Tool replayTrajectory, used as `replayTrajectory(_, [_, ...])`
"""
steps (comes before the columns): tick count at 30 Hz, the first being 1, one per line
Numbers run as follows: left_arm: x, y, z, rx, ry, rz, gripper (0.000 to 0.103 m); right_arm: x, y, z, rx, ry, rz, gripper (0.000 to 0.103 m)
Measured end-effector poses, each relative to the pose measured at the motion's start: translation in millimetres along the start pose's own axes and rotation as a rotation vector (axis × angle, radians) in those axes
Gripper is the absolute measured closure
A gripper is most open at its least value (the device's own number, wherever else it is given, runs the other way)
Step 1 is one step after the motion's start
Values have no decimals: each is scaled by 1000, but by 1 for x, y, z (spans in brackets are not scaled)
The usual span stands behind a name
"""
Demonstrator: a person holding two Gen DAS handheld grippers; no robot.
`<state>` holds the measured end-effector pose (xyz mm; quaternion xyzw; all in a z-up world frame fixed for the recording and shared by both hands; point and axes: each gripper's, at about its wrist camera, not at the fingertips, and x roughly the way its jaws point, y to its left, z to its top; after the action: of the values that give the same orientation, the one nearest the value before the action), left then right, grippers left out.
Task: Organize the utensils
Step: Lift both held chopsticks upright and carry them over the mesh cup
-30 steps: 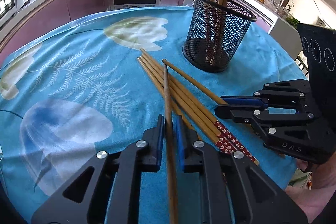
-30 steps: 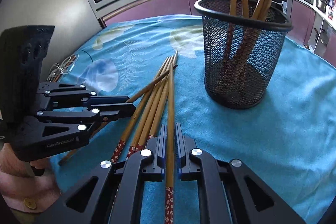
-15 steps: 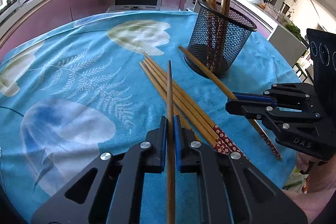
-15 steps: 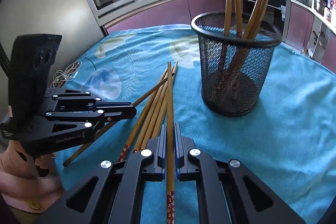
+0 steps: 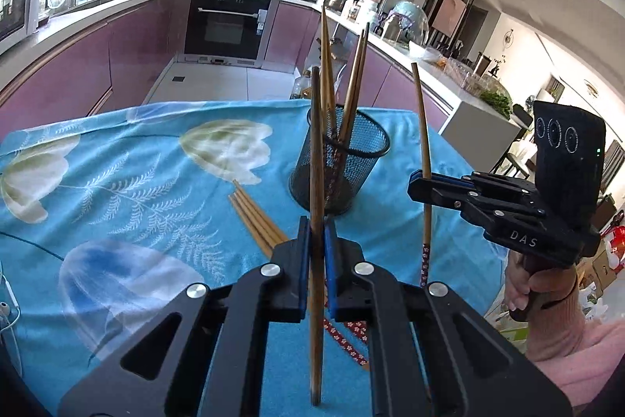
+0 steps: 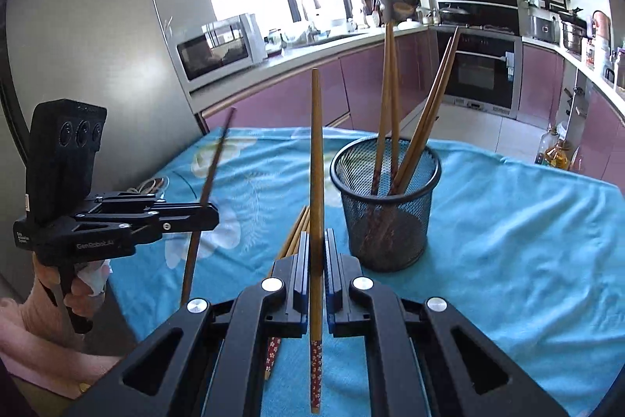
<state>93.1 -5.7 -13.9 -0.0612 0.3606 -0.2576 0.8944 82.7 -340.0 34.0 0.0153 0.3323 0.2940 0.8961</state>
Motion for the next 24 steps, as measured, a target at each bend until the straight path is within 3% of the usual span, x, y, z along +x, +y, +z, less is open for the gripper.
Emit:
replayTrajectory(9, [-28, -6, 28, -16, -98, -62, 96, -16, -13, 26, 17, -87, -8, 97])
replayTrajectory(24, [-39, -22, 99, -12, -237, -75, 96, -20, -28, 85, 31, -239, -45, 97])
